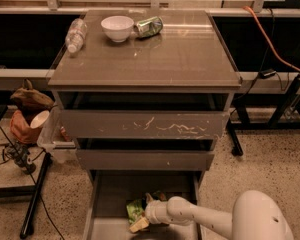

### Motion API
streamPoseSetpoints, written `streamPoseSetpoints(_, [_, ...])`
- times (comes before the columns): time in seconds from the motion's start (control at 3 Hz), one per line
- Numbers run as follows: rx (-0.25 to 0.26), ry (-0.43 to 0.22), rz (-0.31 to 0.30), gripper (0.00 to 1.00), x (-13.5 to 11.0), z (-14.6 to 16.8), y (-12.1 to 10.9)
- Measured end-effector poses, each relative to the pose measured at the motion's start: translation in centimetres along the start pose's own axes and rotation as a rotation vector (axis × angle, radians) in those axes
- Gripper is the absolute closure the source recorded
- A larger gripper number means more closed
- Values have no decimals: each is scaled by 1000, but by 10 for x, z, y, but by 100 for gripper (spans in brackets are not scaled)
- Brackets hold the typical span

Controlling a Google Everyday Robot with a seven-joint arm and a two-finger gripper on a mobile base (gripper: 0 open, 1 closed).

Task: Pick green rice chip bag from bottom drawer and place on counter

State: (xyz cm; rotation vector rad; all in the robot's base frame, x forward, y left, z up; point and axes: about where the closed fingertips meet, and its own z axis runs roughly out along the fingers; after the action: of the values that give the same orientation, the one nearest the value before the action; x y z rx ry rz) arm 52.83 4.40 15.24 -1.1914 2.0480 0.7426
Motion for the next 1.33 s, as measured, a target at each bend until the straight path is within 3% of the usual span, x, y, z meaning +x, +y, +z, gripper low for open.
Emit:
streamPoseSetpoints(0.33, [-59,19,15,18,17,23,6])
streamPoseSetpoints(1.33, [-59,19,15,87,12,19,8])
